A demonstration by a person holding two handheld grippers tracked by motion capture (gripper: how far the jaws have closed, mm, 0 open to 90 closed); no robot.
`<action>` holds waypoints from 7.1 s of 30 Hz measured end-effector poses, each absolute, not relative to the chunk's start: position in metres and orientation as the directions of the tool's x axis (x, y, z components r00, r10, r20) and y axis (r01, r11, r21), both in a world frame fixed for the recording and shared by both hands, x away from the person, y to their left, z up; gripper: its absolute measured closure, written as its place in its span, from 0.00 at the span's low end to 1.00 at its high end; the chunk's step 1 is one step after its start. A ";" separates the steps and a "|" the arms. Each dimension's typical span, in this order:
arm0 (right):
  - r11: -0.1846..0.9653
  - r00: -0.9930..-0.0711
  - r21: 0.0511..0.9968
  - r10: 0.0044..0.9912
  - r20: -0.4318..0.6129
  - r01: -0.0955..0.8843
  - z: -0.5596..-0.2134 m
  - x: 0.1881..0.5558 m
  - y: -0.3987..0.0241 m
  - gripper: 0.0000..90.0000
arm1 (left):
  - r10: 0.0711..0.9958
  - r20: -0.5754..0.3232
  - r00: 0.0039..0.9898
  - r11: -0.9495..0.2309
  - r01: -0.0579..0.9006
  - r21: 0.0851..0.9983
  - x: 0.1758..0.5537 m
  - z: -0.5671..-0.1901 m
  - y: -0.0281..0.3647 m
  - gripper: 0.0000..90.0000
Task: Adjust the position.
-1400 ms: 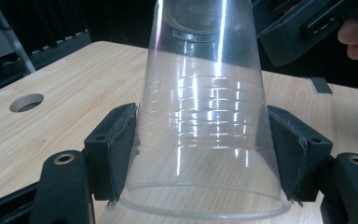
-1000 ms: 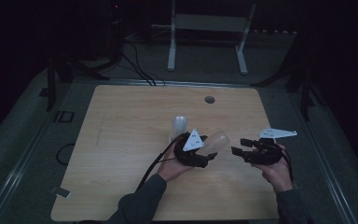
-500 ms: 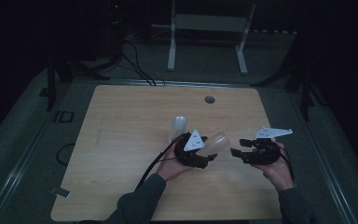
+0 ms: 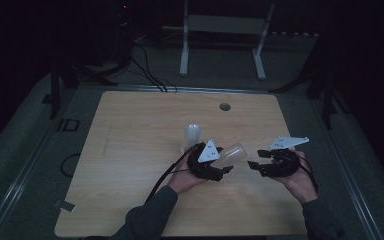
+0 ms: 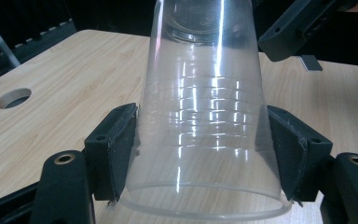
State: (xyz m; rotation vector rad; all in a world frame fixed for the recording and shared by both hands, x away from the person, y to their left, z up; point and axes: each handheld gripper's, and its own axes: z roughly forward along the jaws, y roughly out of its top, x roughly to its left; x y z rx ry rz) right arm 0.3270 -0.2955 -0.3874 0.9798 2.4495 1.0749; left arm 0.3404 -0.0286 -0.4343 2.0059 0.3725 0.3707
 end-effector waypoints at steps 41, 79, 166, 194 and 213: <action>0.729 -0.814 0.553 0.561 -0.147 0.403 -0.383 0.325 -0.278 0.43 | 0.342 0.144 0.929 -0.508 0.054 0.860 0.339 -0.437 -0.033 0.34; 0.848 -0.878 0.421 0.434 -0.202 0.322 -0.379 0.326 -0.264 0.42 | 0.257 0.151 0.955 -0.579 0.027 0.815 0.338 -0.441 -0.037 0.34; 0.980 -0.980 0.178 0.119 -0.157 0.090 -0.388 0.323 -0.217 0.41 | 0.086 0.215 0.973 -0.653 -0.108 0.750 0.319 -0.439 -0.046 0.33; 0.967 -0.969 0.213 0.176 -0.173 0.138 -0.386 0.324 -0.230 0.45 | 0.174 0.177 0.969 -0.616 -0.033 0.787 0.322 -0.433 -0.041 0.22; 0.947 -0.947 0.226 0.272 -0.174 0.230 -0.394 0.327 -0.244 0.45 | 0.225 0.145 0.963 -0.571 0.010 0.821 0.329 -0.426 -0.032 0.27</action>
